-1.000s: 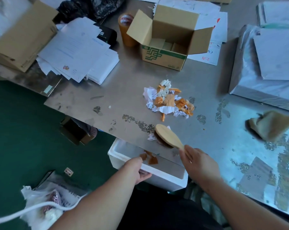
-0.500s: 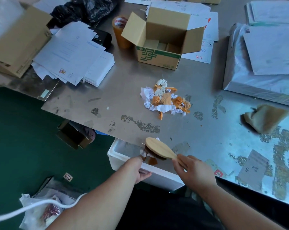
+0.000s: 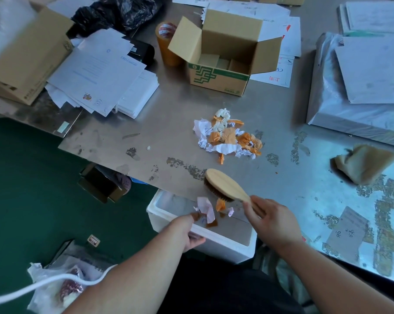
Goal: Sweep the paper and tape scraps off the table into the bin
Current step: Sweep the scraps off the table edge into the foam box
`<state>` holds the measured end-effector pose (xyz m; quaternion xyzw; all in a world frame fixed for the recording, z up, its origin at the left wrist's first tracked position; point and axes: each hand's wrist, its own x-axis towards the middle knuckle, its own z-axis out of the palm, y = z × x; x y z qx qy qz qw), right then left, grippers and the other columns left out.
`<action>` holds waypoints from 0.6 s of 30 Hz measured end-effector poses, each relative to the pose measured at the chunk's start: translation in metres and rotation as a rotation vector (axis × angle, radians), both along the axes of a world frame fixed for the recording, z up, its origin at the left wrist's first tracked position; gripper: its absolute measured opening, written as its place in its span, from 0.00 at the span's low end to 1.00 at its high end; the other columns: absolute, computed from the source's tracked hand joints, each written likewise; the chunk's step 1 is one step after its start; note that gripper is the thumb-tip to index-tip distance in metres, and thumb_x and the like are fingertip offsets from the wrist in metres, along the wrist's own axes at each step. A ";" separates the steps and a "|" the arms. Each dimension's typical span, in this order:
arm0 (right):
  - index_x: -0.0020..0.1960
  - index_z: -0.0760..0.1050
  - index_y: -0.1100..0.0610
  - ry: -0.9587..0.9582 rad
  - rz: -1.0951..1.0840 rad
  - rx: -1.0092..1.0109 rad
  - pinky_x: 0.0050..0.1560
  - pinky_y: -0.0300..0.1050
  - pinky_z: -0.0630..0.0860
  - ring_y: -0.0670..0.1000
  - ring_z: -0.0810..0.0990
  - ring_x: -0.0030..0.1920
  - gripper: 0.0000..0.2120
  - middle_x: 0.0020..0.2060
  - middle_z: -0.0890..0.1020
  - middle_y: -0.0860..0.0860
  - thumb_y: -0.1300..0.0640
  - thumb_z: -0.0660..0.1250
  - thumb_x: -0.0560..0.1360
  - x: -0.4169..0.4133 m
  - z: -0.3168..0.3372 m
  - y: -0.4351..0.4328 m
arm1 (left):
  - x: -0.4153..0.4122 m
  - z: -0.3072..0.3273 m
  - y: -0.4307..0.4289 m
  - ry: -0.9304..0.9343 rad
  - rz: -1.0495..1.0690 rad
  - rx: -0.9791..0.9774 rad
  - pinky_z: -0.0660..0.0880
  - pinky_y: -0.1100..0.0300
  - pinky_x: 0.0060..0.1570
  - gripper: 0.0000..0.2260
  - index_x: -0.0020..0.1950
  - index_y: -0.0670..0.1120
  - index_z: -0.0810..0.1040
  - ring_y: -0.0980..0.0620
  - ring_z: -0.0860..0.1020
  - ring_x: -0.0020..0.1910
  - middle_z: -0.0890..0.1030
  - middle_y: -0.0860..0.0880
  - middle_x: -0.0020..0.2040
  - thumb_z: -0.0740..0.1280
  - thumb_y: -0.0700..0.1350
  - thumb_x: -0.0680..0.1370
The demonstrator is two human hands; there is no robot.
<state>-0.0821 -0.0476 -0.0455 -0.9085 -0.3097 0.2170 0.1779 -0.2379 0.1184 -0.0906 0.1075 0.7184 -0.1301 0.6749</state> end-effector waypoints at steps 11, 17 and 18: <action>0.37 0.68 0.46 0.045 0.038 -0.156 0.32 0.44 0.70 0.47 0.75 0.32 0.17 0.30 0.74 0.47 0.35 0.61 0.77 -0.007 -0.012 -0.016 | -0.002 -0.008 0.003 0.050 0.019 -0.010 0.84 0.40 0.52 0.14 0.60 0.35 0.72 0.33 0.82 0.47 0.80 0.32 0.51 0.70 0.41 0.81; 0.36 0.69 0.42 0.088 0.080 -0.107 0.29 0.41 0.66 0.47 0.74 0.33 0.15 0.30 0.74 0.47 0.35 0.61 0.76 -0.029 -0.017 -0.021 | 0.000 -0.011 0.002 0.036 0.027 -0.005 0.82 0.39 0.55 0.15 0.59 0.34 0.72 0.34 0.82 0.57 0.79 0.34 0.50 0.72 0.42 0.80; 0.36 0.69 0.40 0.092 0.097 -0.101 0.29 0.40 0.65 0.47 0.74 0.33 0.14 0.29 0.74 0.46 0.35 0.61 0.76 -0.028 -0.016 -0.020 | 0.000 -0.012 0.002 0.036 0.026 -0.005 0.82 0.39 0.56 0.15 0.58 0.35 0.72 0.34 0.82 0.57 0.79 0.34 0.50 0.71 0.42 0.81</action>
